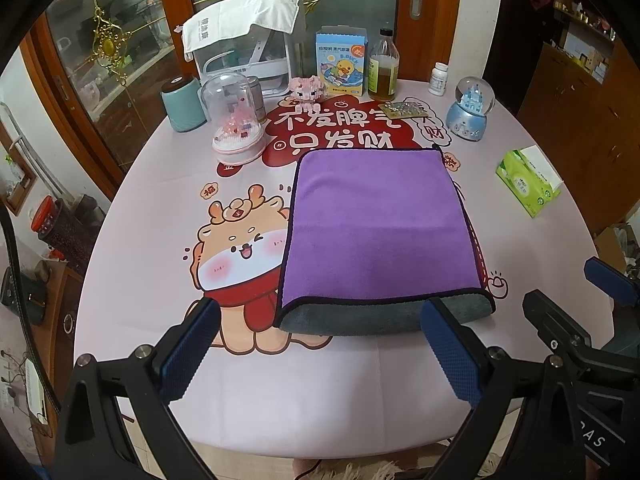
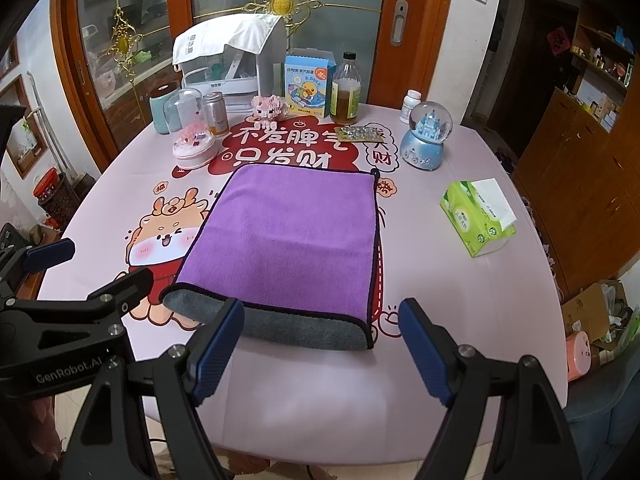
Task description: Fold towel
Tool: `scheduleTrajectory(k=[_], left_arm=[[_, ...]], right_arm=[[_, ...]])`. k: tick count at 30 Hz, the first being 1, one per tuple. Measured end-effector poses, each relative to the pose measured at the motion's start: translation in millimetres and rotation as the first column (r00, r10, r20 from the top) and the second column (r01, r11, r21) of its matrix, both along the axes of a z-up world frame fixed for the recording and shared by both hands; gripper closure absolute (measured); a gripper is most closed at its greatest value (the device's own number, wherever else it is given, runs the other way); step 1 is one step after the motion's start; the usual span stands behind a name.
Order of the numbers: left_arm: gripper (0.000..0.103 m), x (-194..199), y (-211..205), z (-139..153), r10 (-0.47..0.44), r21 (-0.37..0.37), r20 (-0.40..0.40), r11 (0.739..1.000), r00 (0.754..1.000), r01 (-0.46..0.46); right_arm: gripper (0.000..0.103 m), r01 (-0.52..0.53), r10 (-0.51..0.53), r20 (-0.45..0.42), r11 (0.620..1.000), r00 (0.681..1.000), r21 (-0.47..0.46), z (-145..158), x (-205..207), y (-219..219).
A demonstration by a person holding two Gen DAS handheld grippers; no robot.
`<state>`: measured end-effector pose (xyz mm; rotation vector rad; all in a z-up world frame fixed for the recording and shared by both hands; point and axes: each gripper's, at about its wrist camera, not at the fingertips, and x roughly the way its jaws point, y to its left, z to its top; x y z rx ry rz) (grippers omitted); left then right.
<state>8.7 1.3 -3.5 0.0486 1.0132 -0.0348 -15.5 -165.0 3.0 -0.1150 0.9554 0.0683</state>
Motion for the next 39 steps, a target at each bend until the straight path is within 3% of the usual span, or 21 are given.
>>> scheduleTrajectory(k=[39], left_arm=[[0.004, 7.1, 2.1, 1.6, -0.006, 0.007, -0.004, 1.0, 1.0, 0.006]], right_arm=[[0.023, 0.015, -0.015, -0.005, 1.0, 1.0, 0.006, 3.1, 6.3, 4.4]])
